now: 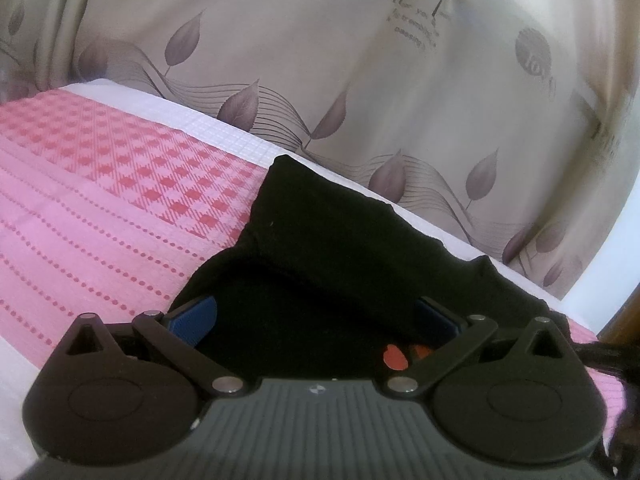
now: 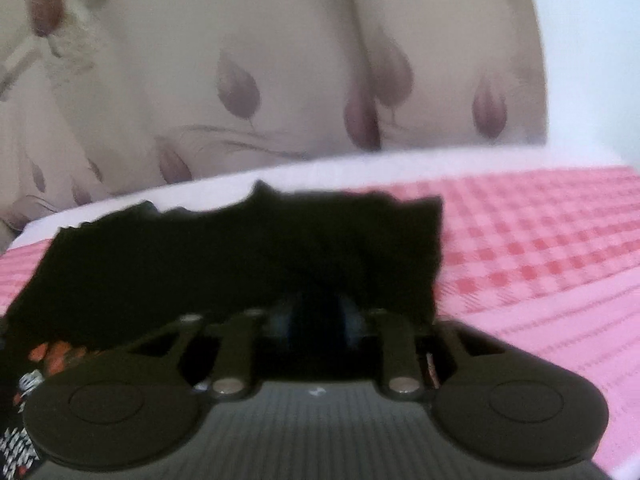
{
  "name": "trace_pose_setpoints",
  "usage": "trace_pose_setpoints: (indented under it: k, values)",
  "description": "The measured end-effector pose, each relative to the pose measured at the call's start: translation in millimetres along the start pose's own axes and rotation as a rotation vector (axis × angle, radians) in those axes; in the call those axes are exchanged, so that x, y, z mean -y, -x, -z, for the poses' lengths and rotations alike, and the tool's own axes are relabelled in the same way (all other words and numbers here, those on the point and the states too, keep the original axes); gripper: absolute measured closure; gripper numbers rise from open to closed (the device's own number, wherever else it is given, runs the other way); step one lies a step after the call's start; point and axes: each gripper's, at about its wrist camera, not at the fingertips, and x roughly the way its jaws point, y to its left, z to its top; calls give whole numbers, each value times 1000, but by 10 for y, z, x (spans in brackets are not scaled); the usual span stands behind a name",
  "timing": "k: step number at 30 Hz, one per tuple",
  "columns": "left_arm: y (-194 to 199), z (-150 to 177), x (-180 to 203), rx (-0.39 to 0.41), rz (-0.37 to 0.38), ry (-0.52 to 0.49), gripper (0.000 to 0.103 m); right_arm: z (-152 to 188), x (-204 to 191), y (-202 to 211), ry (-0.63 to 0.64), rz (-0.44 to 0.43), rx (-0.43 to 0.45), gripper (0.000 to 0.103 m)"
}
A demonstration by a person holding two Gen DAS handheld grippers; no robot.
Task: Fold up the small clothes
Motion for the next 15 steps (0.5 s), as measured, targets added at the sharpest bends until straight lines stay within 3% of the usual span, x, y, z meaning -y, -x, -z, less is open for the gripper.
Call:
trace_pose_setpoints:
  k: [1,2,5,13,15]
  values:
    - [1,0,5,0,-1,-1,0,60,-24,133,7,-1,19,12]
    - [1,1,4,-1,-2,-2,0,155,-42,307,7,-3,40,4]
    - [0,0,7,-1,-3,-4,0,442,-54,734,12,2,84,1]
    - [17,4,29,5,-32,-25,0,1109,109,1496,-64,188,39,1]
    - [26,8,42,9,-49,-33,0,1204,145,1611,-66,196,40,1]
